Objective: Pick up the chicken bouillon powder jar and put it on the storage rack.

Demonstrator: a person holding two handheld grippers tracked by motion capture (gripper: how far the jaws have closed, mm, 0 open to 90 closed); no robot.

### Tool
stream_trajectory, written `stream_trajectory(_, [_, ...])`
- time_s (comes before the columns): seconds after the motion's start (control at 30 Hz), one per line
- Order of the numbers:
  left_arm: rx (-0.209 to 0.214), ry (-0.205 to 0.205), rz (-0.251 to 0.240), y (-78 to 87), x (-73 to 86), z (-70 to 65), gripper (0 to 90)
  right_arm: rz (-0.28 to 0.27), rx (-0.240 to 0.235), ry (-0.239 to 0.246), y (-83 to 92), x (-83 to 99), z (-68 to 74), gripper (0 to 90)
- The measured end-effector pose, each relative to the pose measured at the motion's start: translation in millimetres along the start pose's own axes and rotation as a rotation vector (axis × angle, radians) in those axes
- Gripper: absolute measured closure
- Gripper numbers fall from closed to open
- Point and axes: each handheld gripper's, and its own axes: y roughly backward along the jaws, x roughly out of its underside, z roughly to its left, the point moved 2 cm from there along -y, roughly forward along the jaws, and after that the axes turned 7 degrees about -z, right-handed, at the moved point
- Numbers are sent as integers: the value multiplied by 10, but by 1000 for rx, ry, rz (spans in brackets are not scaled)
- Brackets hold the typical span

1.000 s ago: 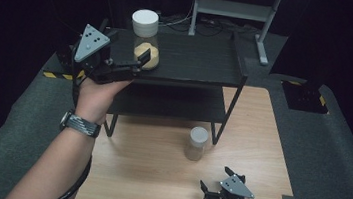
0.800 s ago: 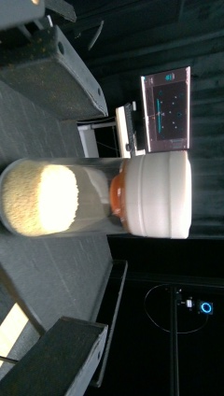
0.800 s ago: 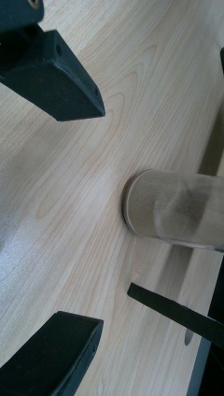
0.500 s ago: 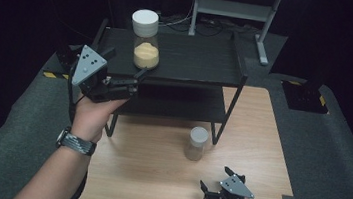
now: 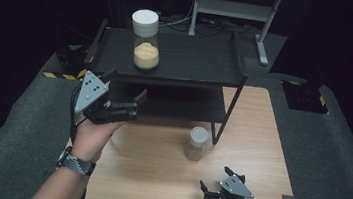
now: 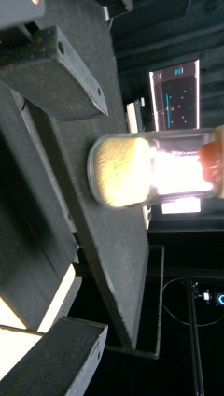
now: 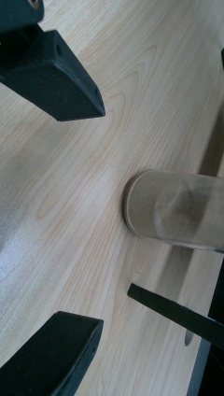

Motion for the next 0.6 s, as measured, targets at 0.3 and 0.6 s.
stream_trajectory(0.3, [13,2,11,140,243,-74,4,0,1,3,0,0,3,6])
stream_trajectory(0.6, [20,13,35,271,518,-120,4,0,1,5,-1,-1,6,6])
